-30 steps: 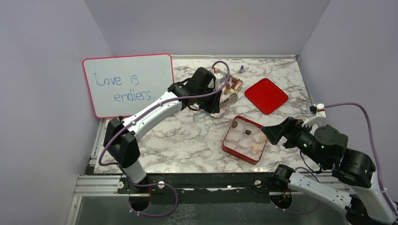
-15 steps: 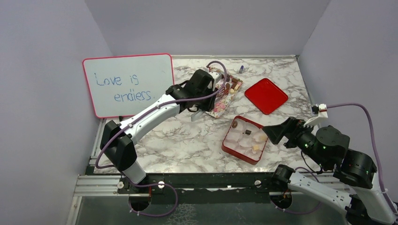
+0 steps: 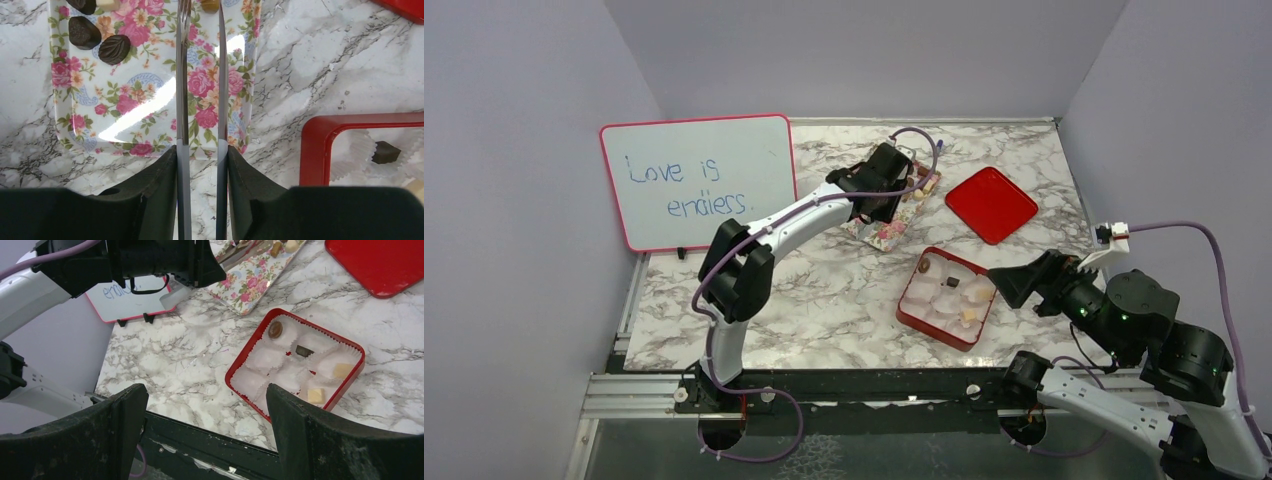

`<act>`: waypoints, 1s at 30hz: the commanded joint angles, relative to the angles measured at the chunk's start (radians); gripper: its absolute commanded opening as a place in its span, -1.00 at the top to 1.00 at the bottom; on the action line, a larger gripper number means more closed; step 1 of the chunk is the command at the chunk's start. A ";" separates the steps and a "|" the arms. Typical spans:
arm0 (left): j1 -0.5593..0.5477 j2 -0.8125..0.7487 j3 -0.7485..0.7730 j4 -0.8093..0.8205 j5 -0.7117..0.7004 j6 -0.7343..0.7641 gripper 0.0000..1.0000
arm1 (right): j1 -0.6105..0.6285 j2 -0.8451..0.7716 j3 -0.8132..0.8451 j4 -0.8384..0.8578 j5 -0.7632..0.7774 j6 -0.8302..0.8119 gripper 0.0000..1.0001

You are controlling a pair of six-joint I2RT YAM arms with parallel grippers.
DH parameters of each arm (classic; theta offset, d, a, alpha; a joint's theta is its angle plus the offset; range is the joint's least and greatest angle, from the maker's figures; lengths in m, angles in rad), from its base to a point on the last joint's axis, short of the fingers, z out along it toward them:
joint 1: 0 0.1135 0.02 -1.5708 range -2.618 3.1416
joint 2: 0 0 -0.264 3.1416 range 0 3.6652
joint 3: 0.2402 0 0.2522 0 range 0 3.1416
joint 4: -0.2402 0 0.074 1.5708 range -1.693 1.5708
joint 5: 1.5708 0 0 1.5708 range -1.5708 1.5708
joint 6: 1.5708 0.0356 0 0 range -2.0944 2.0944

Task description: Pack the chocolate

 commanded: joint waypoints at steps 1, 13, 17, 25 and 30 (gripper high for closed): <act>-0.001 0.004 0.039 0.023 -0.062 0.032 0.25 | 0.007 -0.025 -0.001 -0.021 0.011 -0.002 -0.88; -0.001 0.070 0.056 0.024 -0.020 0.044 0.19 | 0.007 -0.021 0.034 -0.016 0.012 -0.008 -0.88; -0.001 0.083 0.064 0.026 -0.001 0.045 0.17 | 0.008 -0.027 0.025 -0.016 0.011 -0.004 -0.88; -0.001 0.108 0.069 0.028 -0.011 0.046 0.30 | 0.008 -0.025 0.028 -0.015 0.011 -0.001 -0.88; -0.001 0.100 0.062 0.023 -0.006 0.040 0.52 | 0.008 -0.025 0.033 -0.020 0.009 0.003 -0.87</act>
